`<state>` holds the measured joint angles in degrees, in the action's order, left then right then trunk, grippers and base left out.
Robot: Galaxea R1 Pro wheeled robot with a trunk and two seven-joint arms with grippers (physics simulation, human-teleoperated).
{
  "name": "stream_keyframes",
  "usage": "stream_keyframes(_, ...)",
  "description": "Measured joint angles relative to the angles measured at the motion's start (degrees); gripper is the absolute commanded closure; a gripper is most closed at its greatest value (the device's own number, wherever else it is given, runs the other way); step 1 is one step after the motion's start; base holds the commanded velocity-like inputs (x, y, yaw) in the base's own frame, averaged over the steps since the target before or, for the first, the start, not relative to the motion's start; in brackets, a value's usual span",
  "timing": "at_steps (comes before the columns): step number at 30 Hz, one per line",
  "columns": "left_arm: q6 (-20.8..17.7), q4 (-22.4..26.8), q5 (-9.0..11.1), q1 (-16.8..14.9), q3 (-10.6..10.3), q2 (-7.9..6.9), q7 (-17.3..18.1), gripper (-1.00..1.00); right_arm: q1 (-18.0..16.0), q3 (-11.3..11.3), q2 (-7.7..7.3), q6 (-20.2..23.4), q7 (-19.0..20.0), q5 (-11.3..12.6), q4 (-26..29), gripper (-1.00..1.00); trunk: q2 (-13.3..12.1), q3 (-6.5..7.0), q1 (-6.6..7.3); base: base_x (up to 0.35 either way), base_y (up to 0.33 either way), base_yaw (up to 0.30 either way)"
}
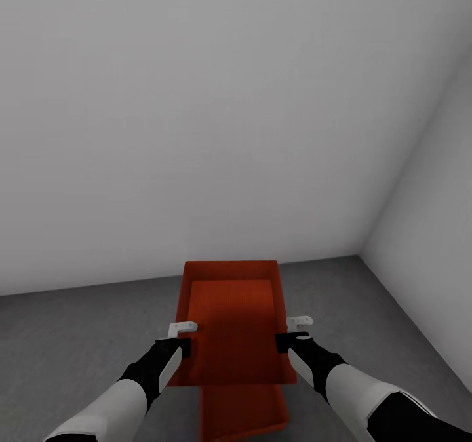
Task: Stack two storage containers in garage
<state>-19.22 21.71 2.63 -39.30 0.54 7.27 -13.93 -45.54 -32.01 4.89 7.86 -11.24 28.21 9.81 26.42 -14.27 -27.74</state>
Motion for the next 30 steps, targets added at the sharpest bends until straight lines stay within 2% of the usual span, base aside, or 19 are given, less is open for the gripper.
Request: stream_keyframes(30,0.00,0.00,0.00,0.00,0.01,0.00,0.00,1.00,-0.02,-0.02,0.00,0.01,0.00,0.00,0.00,1.00,0.01,-2.79,0.00,0.000,0.000,0.000)
